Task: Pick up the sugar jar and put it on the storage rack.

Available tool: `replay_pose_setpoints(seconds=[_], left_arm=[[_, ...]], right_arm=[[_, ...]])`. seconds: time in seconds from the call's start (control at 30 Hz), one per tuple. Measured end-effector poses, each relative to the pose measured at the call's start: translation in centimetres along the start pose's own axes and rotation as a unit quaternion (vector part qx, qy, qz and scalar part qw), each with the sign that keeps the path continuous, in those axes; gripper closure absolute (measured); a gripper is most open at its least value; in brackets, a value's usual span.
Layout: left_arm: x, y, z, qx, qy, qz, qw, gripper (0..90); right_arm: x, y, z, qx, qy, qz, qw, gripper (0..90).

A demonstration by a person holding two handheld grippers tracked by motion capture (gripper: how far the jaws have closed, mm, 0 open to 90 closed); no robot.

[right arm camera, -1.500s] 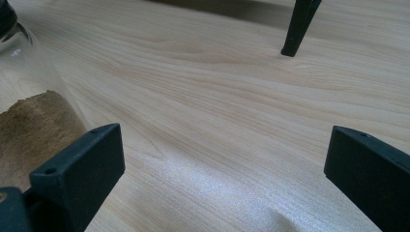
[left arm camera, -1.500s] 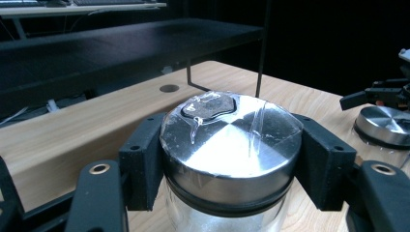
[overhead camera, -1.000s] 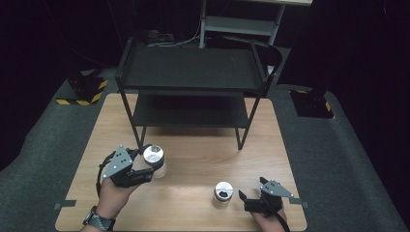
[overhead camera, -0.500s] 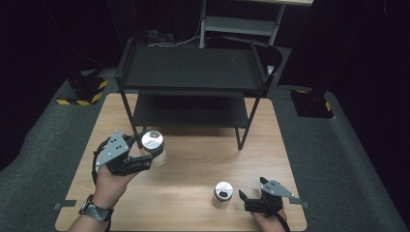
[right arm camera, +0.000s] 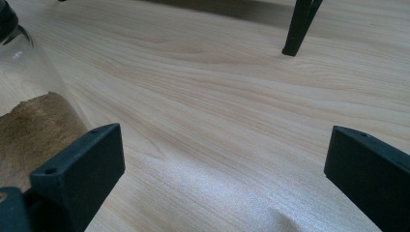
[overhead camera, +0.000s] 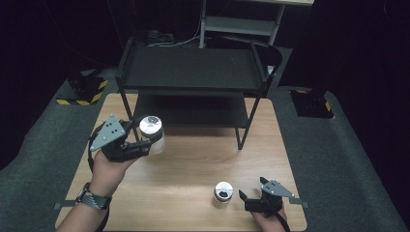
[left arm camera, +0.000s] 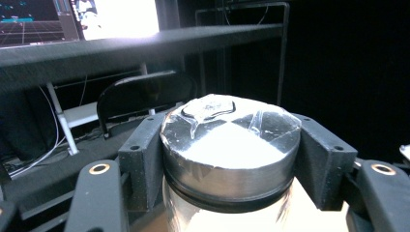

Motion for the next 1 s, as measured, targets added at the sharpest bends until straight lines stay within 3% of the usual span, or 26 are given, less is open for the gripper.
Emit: replay_pose_setpoints(seconds=[0.67,0.8,1.0], left_arm=[[5.0,2.3,1.0,0.016,0.025,-0.020,0.9994,34.9],[5.7,2.8,1.4,0.015,0.017,-0.023,0.9995,34.9],[7.0,3.8,1.6,0.018,0.024,-0.029,0.9991,34.9]], right_arm=[[-0.1,-0.1,-0.1,0.002,0.004,-0.003,1.0000,0.2],[-0.1,-0.1,-0.2,0.002,0.004,-0.003,1.0000,0.2],[-0.1,-0.1,-0.2,0.002,0.005,-0.003,1.0000,0.2]])
Point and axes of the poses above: each handheld gripper's, and its own axes: y roughly forward along the jaws, x roughly out of its top, z roughly to its left, the point moved 4 cm from there along y, roughly forward along the jaws, and after that the axes turned 13 degrees about -z, right-handed, at the moved point
